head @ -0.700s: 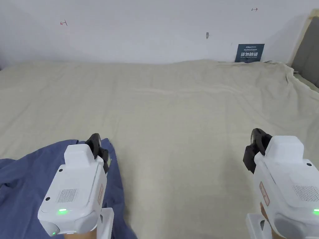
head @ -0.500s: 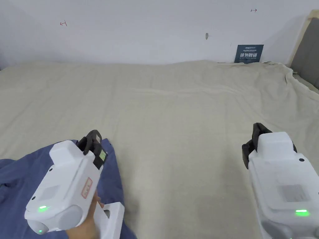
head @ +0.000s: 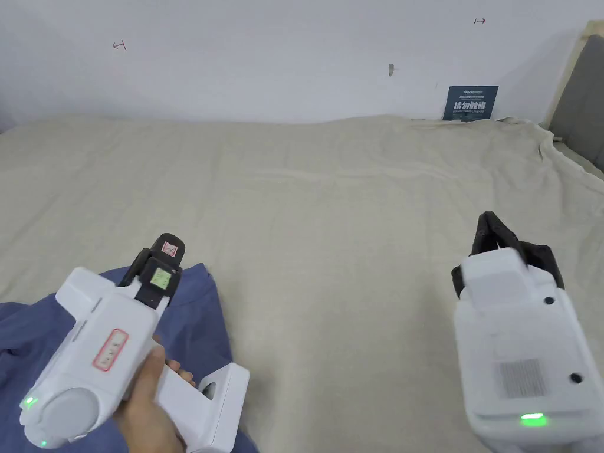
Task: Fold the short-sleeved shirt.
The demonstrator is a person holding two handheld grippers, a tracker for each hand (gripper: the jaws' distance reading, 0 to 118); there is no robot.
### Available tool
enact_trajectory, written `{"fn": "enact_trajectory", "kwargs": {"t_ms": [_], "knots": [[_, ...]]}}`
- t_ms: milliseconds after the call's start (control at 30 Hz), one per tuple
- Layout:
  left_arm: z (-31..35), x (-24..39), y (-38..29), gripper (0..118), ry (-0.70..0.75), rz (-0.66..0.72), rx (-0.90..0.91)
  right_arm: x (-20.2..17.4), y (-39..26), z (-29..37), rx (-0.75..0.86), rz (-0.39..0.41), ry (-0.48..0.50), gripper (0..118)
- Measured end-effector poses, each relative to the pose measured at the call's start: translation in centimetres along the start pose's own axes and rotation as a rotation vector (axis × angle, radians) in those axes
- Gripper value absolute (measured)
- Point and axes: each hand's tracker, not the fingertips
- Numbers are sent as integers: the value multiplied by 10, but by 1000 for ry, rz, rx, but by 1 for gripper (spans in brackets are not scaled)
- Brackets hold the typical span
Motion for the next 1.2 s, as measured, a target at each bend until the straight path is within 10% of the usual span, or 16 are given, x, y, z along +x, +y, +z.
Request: {"fn": "enact_trajectory", "kwargs": {"t_ms": [133,267,1200], "knots": [[-3,37,-24,0,109,-516,28,27,-4,-9,-115,-383,114,0],[-7,49,-53,0,166,-876,51,25,-4,-6,-130,-404,111,0],[-7,35,-49,0,170,-747,10,27,3,-2,-138,-427,123,0]]}}
